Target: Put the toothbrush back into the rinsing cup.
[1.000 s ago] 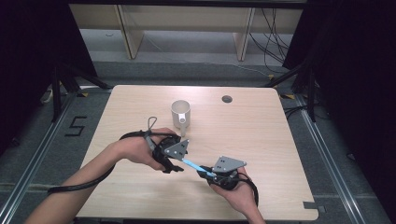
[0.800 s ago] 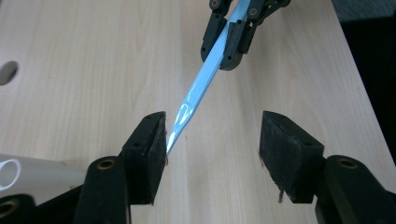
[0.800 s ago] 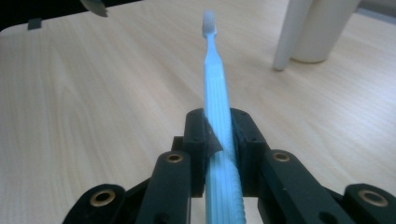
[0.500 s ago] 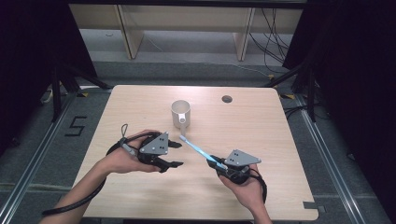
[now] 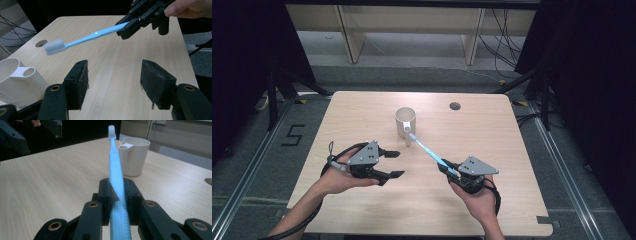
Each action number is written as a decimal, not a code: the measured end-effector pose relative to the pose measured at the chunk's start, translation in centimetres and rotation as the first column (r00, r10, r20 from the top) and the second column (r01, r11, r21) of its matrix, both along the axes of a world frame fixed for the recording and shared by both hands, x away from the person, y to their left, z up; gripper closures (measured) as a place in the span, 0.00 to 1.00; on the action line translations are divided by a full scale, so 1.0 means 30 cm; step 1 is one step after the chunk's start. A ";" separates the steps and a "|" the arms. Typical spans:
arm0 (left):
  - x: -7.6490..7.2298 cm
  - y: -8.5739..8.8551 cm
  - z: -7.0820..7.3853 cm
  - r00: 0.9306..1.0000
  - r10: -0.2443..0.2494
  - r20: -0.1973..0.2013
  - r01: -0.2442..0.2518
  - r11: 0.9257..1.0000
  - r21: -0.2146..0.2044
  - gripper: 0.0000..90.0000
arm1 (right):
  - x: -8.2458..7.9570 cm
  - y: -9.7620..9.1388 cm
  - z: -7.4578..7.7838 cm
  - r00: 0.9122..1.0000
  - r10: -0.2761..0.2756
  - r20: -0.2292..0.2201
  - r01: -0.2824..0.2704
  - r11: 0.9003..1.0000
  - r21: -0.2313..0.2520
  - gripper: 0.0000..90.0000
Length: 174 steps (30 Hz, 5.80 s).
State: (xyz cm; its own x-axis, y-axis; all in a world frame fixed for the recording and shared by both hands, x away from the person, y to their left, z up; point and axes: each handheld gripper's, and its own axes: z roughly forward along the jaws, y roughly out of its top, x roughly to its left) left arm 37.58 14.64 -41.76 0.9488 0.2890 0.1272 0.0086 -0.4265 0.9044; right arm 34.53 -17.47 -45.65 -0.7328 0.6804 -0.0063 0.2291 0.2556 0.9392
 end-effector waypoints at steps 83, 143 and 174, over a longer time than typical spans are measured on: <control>0.146 -0.133 0.059 0.919 0.042 -0.392 -0.243 0.844 -0.478 0.56 | -0.015 0.125 0.116 0.961 -0.098 0.260 0.066 0.989 0.131 0.88; 0.126 -0.168 0.076 0.963 0.081 -0.257 -0.202 0.846 -0.493 0.92 | -0.007 0.144 0.102 0.974 -0.107 0.201 0.094 0.993 0.071 0.69; 0.163 -0.095 0.099 0.940 0.326 -0.104 -0.339 0.846 -0.412 0.92 | -0.003 -0.058 -0.060 0.967 -0.252 0.032 0.250 0.967 0.050 0.57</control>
State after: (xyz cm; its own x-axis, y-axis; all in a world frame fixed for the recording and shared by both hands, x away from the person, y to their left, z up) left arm 42.47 11.78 -38.80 0.7879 0.6071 -0.1030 0.1112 0.0242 0.9935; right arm 34.45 -19.21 -47.44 -0.5383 0.8428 0.0049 0.2450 0.1509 0.9577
